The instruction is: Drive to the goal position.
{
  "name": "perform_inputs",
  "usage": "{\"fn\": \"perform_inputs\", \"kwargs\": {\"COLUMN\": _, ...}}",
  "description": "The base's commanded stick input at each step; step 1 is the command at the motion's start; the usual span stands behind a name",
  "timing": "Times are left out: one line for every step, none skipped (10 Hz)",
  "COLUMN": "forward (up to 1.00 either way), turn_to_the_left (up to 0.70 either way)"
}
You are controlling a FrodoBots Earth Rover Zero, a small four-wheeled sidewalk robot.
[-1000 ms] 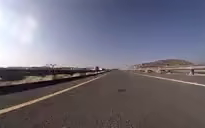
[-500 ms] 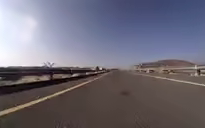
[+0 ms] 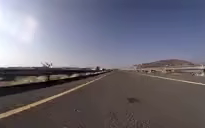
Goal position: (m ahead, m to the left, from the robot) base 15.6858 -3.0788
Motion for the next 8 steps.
{"fn": "perform_inputs", "kwargs": {"forward": 0.85, "turn_to_the_left": 0.00}}
{"fn": "perform_inputs", "kwargs": {"forward": 0.85, "turn_to_the_left": 0.00}}
{"fn": "perform_inputs", "kwargs": {"forward": 0.85, "turn_to_the_left": 0.00}}
{"fn": "perform_inputs", "kwargs": {"forward": 0.85, "turn_to_the_left": 0.00}}
{"fn": "perform_inputs", "kwargs": {"forward": 0.85, "turn_to_the_left": 0.00}}
{"fn": "perform_inputs", "kwargs": {"forward": 0.85, "turn_to_the_left": 0.00}}
{"fn": "perform_inputs", "kwargs": {"forward": 0.85, "turn_to_the_left": 0.00}}
{"fn": "perform_inputs", "kwargs": {"forward": 0.85, "turn_to_the_left": 0.00}}
